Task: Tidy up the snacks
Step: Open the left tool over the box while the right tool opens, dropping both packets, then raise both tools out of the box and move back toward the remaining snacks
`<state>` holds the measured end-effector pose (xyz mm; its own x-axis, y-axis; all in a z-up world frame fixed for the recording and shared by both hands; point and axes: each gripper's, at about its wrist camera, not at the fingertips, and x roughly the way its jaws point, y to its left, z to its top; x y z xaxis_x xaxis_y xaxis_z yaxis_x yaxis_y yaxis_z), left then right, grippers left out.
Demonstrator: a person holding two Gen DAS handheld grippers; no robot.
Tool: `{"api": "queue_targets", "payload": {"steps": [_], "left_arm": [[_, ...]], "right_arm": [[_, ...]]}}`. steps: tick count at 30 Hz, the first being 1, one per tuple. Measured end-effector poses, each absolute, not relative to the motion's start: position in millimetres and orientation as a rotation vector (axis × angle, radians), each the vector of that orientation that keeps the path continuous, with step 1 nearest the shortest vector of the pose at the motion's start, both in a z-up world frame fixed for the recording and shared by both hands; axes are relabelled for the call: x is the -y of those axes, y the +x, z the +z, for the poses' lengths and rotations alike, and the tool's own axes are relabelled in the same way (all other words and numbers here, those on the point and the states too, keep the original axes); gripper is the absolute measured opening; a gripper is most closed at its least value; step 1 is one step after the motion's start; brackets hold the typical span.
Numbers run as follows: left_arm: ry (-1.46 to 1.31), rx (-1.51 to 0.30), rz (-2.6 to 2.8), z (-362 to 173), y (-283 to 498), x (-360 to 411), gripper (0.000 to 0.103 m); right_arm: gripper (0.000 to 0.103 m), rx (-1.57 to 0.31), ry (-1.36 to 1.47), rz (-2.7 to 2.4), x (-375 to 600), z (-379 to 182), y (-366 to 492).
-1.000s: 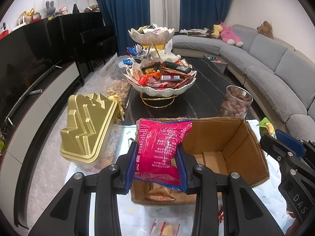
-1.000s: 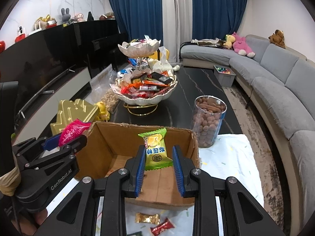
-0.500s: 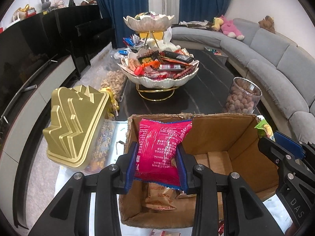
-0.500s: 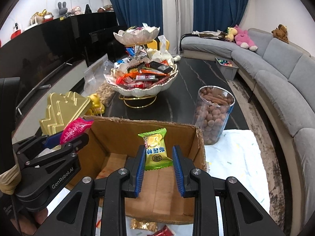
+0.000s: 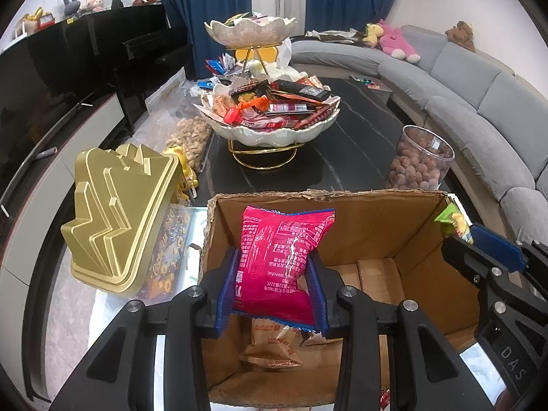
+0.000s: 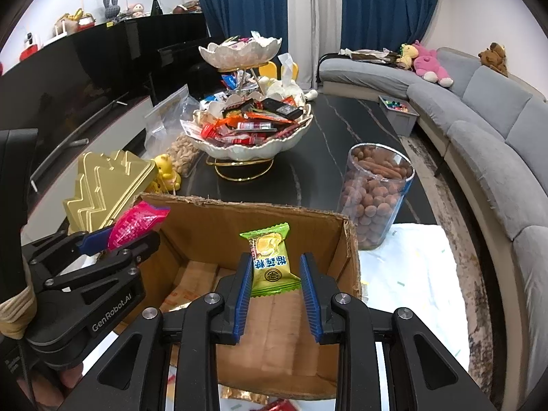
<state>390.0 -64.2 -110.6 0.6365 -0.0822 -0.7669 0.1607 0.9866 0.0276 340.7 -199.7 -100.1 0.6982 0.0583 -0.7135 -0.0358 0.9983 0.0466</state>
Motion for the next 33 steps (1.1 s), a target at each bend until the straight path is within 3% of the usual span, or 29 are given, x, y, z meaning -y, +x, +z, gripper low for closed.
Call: {"api": "queue_targets", "payload": {"steps": [1,3,5,9,33], "left_arm": [[0.098,-0.871,-0.14,-110,389,64,0.039],[0.103,-0.868,-0.138,-109,387,64,0.044],[0.101,-0.861,-0.133,-106,385,62,0.056],[0.103,-0.852,-0.121,-101,381,60,0.065],[0.109,-0.78,-0.109,-52,334,57,0.067]], "right_arm": [[0.031,-0.796,0.029,0.053,200,-100,341],[0.041,-0.792,0.028,0.048,200,-98,339],[0.049,-0.787,0.029,0.041,201,-96,337],[0.059,-0.778,0.03,0.018,204,-91,333],[0.059,-0.693,0.06,-0.011,211,-42,286]]}}
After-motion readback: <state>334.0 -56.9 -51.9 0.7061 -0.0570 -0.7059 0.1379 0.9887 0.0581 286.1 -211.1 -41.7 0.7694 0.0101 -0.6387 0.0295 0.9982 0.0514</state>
